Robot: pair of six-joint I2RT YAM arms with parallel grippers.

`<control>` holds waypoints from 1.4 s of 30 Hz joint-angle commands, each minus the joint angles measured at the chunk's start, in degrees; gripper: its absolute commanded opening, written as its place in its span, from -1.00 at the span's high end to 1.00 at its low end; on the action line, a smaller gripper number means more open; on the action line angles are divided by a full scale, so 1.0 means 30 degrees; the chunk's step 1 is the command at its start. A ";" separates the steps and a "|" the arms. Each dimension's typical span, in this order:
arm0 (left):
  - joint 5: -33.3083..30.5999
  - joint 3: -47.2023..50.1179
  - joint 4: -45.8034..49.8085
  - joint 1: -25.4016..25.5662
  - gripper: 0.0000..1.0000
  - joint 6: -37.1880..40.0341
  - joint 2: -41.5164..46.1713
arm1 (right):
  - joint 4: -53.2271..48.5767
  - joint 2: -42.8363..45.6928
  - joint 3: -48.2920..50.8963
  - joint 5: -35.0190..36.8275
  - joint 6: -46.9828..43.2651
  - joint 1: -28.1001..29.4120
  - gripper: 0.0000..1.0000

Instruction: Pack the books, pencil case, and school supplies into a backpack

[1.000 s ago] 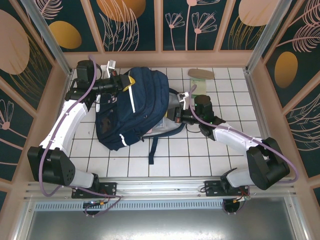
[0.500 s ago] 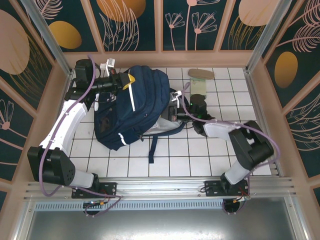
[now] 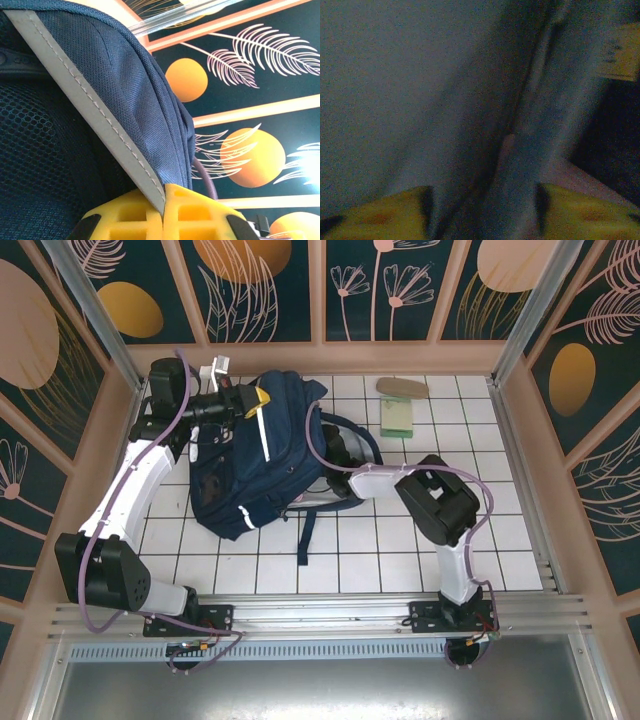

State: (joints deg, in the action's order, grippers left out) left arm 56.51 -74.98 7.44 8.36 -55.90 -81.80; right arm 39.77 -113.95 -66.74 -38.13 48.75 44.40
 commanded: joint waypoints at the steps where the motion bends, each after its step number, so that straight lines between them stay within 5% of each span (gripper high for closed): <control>1: 0.1020 -0.1220 -0.3110 0.0026 1.00 0.1041 0.1457 | -0.2141 0.1723 0.1254 0.1992 -0.1753 -0.0747 -0.57; 19: -0.1043 -0.0824 -0.1264 -0.0442 1.00 0.2681 0.1975 | -0.6012 1.0394 0.6076 0.3746 -0.4704 -0.4250 -0.54; 24: -0.3984 0.0301 0.0125 -0.0439 1.00 0.3745 0.2276 | -0.9943 1.1966 0.5188 0.8755 -0.4830 -0.6273 -0.50; 30: -0.6461 0.1761 0.1347 0.0214 1.00 0.5628 0.2274 | -1.3350 0.9358 0.2059 1.4143 -0.4963 -0.9511 -0.59; 42: -0.5859 0.4251 -0.0838 0.0436 1.00 0.6057 0.1253 | -1.3253 -0.0612 -0.6301 0.8641 -0.5637 -1.5614 -0.59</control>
State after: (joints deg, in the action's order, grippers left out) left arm 39.55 -62.70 7.62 9.82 -40.25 -77.32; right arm 1.02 -112.33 -80.49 -7.09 33.32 -0.95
